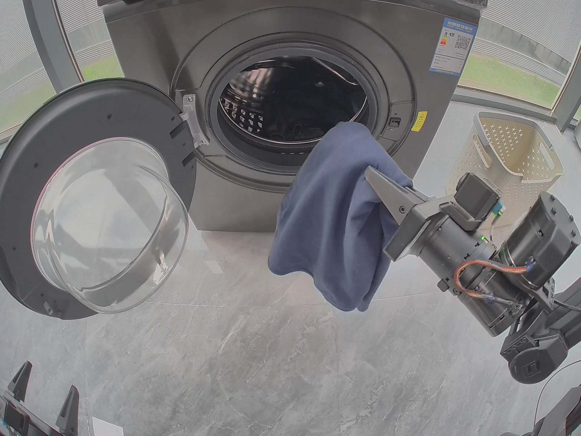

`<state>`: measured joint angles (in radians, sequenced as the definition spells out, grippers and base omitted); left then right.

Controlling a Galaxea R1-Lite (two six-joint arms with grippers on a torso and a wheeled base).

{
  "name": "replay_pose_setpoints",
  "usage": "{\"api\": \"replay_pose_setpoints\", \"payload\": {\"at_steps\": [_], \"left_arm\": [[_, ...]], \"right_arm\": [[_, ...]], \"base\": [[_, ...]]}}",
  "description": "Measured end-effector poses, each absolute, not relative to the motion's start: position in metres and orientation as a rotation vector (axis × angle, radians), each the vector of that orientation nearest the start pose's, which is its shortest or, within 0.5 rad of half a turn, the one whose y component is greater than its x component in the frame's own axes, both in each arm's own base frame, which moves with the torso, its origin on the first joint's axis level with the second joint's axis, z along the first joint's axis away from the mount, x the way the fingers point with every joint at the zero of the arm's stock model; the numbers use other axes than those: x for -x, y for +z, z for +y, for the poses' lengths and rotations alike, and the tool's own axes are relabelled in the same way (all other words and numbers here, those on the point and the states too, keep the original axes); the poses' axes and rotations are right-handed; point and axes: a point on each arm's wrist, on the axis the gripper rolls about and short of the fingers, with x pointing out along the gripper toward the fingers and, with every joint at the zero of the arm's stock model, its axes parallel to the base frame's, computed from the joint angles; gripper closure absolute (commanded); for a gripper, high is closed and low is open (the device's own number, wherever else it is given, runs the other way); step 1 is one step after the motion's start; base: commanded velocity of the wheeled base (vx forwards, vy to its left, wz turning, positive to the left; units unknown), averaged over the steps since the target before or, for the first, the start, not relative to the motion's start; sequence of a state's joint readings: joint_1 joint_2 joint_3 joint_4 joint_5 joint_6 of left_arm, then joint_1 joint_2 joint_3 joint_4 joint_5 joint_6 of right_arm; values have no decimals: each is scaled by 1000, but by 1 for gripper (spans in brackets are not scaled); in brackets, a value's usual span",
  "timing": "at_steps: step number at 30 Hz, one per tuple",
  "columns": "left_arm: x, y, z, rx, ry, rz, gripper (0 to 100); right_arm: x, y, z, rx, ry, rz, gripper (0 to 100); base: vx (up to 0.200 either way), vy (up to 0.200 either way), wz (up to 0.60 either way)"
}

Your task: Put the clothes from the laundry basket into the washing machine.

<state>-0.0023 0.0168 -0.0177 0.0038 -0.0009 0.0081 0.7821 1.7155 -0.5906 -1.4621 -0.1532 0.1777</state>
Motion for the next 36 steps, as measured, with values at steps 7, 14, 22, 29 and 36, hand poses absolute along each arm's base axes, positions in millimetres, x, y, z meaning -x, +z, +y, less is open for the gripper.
{"api": "replay_pose_setpoints", "payload": {"at_steps": [7,14,22,29,36], "left_arm": [[23,81,-1,-38,-36,-3,0],[23,81,-1,-53,-41,-3,0],[23,81,-1,-40,-39,-1,0],[23,81,-1,-39,-33,-1,0],[23,81,-1,-46,-34,-2,0]], "right_arm": [[-209,209,208,-340,666,-271,100],[-218,210,219,-350,669,-288,100],[-221,205,223,-348,669,-277,100],[-222,203,224,-343,669,-269,100],[-224,204,225,-344,668,-275,100]], "base": [[0,0,0],[0,0,0],[0,-50,0],[0,-200,0],[0,0,0]]}}
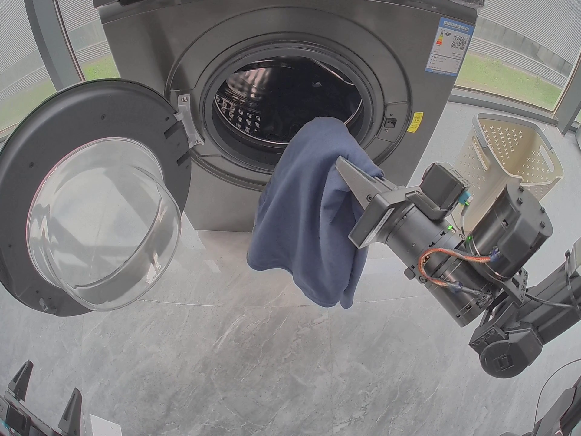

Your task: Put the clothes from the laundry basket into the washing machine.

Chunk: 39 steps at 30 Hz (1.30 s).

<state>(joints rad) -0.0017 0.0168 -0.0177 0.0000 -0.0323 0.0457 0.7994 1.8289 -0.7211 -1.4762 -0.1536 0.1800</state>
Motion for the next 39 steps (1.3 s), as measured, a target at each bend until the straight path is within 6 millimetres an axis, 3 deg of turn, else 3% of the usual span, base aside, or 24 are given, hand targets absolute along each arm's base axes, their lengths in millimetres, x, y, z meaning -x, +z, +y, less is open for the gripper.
{"api": "replay_pose_setpoints", "payload": {"at_steps": [11,16,21,31,39], "left_arm": [[23,85,-1,-40,-38,-44,0],[30,114,-2,-15,-104,-164,0],[28,141,-6,-15,-281,-139,0],[-30,159,-12,22,-510,74,0],[-88,159,-26,42,-647,199,0]], "right_arm": [[-230,212,232,-356,689,-305,100],[-232,215,236,-362,694,-317,100],[-238,221,242,-375,694,-341,100],[-251,230,253,-386,688,-360,100],[-259,240,257,-399,686,-387,100]], "base": [[0,0,0],[0,0,0],[0,0,0],[0,0,0],[0,0,0]]}}
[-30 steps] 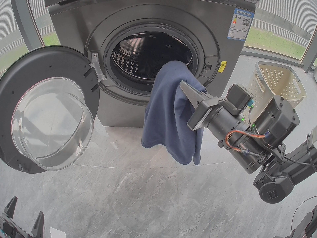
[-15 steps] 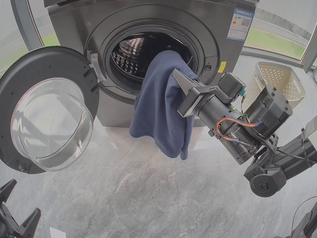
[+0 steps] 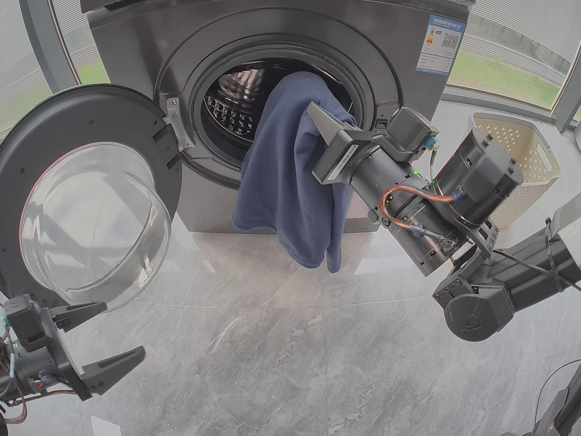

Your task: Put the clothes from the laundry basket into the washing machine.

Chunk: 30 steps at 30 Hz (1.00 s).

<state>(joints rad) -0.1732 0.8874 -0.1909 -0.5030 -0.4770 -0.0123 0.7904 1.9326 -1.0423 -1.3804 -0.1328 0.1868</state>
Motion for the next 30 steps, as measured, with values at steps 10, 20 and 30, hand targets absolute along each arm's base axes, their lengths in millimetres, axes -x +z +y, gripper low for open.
{"api": "replay_pose_setpoints", "payload": {"at_steps": [10,20,30], "left_arm": [[-157,143,-59,50,-766,339,0],[-206,130,-98,108,-855,357,0],[-246,115,-121,160,-871,335,0]], "right_arm": [[-267,255,259,-423,674,-435,100],[-268,257,261,-429,672,-440,100],[-267,254,262,-426,675,-428,100]], "base": [[0,0,0],[0,0,0],[0,0,0]]}}
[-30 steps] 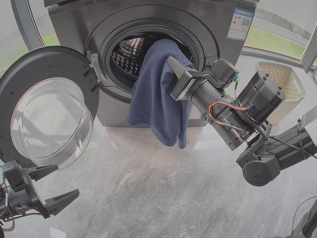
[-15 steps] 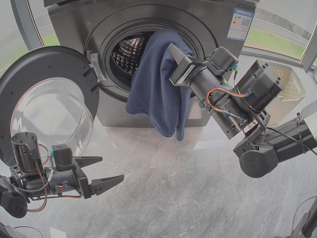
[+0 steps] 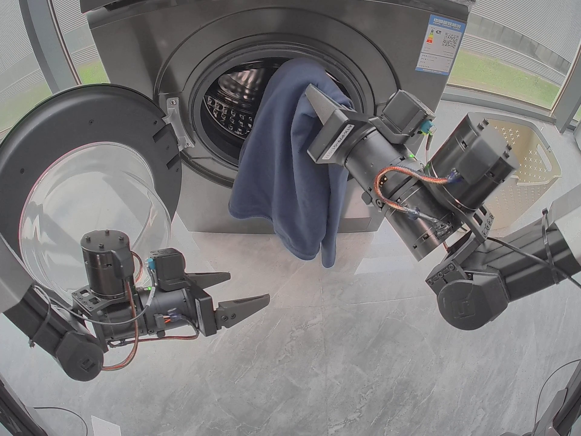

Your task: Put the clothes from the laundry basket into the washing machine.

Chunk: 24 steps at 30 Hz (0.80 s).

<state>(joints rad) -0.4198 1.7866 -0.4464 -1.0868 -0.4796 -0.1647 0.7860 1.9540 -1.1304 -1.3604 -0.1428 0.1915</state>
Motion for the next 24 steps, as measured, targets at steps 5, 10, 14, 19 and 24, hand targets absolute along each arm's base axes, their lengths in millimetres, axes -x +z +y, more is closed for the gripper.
{"api": "replay_pose_setpoints", "payload": {"at_steps": [5,10,14,19,24], "left_arm": [[-263,108,-133,214,-876,341,0],[-278,97,-142,223,-875,346,0],[-291,90,-146,236,-871,317,0],[-308,84,-153,271,-851,286,0],[-323,78,-159,301,-837,249,0]], "right_arm": [[-266,253,263,-428,674,-428,100],[-265,254,263,-430,675,-430,100],[-265,255,262,-432,676,-433,100],[-264,257,262,-436,679,-440,100],[-261,256,264,-437,687,-436,100]], "base": [[0,0,0],[0,0,0],[0,0,0],[0,0,0],[0,0,0]]}}
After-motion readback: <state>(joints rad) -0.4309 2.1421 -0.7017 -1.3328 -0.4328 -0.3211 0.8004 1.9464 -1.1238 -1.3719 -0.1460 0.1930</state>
